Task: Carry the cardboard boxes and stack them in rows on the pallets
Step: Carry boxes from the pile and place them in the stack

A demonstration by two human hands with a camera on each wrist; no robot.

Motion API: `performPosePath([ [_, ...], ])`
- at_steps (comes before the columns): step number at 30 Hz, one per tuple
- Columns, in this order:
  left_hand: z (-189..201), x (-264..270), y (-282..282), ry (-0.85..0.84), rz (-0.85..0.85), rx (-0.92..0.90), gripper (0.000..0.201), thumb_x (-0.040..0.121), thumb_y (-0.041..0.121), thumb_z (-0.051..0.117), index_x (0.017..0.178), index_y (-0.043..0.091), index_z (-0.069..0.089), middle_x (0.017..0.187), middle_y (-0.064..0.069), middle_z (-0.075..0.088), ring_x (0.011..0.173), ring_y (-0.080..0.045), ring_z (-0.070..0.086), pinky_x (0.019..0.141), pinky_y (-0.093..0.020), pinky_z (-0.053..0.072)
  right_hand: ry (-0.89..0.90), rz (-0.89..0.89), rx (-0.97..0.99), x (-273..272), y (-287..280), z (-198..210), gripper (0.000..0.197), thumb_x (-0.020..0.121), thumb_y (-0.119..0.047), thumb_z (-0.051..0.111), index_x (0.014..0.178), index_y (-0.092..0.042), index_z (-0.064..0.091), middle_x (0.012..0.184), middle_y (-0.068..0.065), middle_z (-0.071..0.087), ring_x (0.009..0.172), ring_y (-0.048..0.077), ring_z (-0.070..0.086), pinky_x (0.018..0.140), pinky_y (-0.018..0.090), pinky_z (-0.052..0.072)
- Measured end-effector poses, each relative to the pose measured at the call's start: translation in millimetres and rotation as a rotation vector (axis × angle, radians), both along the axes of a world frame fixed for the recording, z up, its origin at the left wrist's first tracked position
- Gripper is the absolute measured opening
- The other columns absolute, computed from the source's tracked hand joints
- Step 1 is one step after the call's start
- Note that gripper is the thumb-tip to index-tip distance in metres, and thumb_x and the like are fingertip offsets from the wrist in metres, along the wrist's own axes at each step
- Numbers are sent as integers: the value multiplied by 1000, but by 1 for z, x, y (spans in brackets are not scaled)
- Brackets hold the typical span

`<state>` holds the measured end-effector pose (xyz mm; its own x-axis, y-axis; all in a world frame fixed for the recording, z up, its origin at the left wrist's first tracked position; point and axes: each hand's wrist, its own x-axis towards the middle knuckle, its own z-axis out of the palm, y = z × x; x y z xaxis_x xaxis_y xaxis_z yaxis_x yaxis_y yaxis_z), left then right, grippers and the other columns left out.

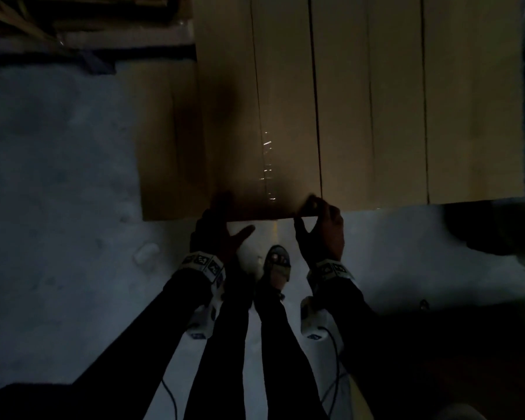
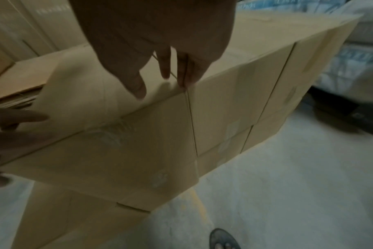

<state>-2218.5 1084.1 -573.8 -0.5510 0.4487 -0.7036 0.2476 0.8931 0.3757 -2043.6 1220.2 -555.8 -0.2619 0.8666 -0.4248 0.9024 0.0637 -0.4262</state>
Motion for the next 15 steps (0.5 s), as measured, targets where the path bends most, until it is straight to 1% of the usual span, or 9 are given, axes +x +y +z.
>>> performPosePath([
  [4, -18, 1, 9, -12, 130, 127, 96, 79, 66, 74, 159, 29, 33, 156, -6, 40, 139, -26, 44, 115, -42, 40, 64, -35, 91, -4, -1, -7, 56, 88, -34, 76, 140, -23, 58, 129, 8, 62, 120, 30, 55, 90, 40, 50],
  [8, -24, 1, 9, -35, 223, 165, 98, 75, 69, 74, 153, 19, 42, 152, -7, 46, 136, -26, 49, 113, -46, 43, 92, -196, 53, -13, 4, -10, 62, 79, -42, 85, 132, -21, 63, 111, 3, 72, 104, 23, 67, 88, 33, 56],
  [9, -25, 0, 8, -39, 242, 156, 94, 79, 61, 77, 154, 16, 40, 155, -8, 43, 139, -26, 46, 117, -41, 39, 125, -264, -13, -13, 6, -4, 60, 79, -43, 84, 129, -18, 64, 106, 1, 74, 100, 19, 70, 87, 34, 58],
  [10, -26, -1, 7, -43, 248, 151, 89, 86, 48, 78, 156, 13, 36, 158, -6, 38, 143, -23, 41, 118, -30, 32, 121, -269, -63, -8, 6, -6, 51, 85, -39, 80, 122, -8, 64, 96, -3, 76, 96, 15, 71, 82, 31, 59],
  [11, -26, -3, 10, -46, 224, 151, 82, 91, 37, 75, 157, 11, 34, 159, -3, 35, 144, -20, 37, 112, -20, 26, 92, -241, -122, -8, 2, -10, 38, 95, -30, 71, 107, 5, 60, 79, -7, 76, 94, 10, 72, 74, 21, 58],
  [12, -26, -5, 14, -52, 189, 162, 75, 95, 30, 72, 156, 9, 35, 156, -1, 38, 144, -18, 36, 106, -17, 27, 28, -150, -159, -15, -7, -2, 33, 102, -24, 59, 95, 8, 56, 66, -11, 73, 102, 9, 71, 67, 12, 53],
  [13, -25, -9, 19, -49, 161, 178, 71, 97, 30, 68, 156, 10, 36, 154, -5, 44, 142, -22, 42, 105, -22, 32, 38, -162, -212, -22, -13, 4, 37, 101, -31, 54, 99, 6, 57, 70, -8, 74, 116, 16, 67, 69, 9, 49],
  [14, -27, -13, 25, -29, 148, 190, 74, 97, 38, 66, 158, 13, 33, 150, -10, 50, 136, -28, 49, 103, -29, 39, 113, -142, -175, -23, -16, 3, 55, 91, -46, 60, 117, 2, 60, 93, -3, 77, 124, 24, 61, 79, 15, 48],
  [15, -25, -18, 30, 9, 131, 185, 82, 94, 49, 65, 160, 18, 27, 146, -12, 54, 130, -31, 54, 98, -33, 44, 171, -206, -119, -28, -20, -1, 67, 80, -50, 71, 134, -12, 59, 116, 1, 71, 124, 26, 57, 88, 23, 46],
])
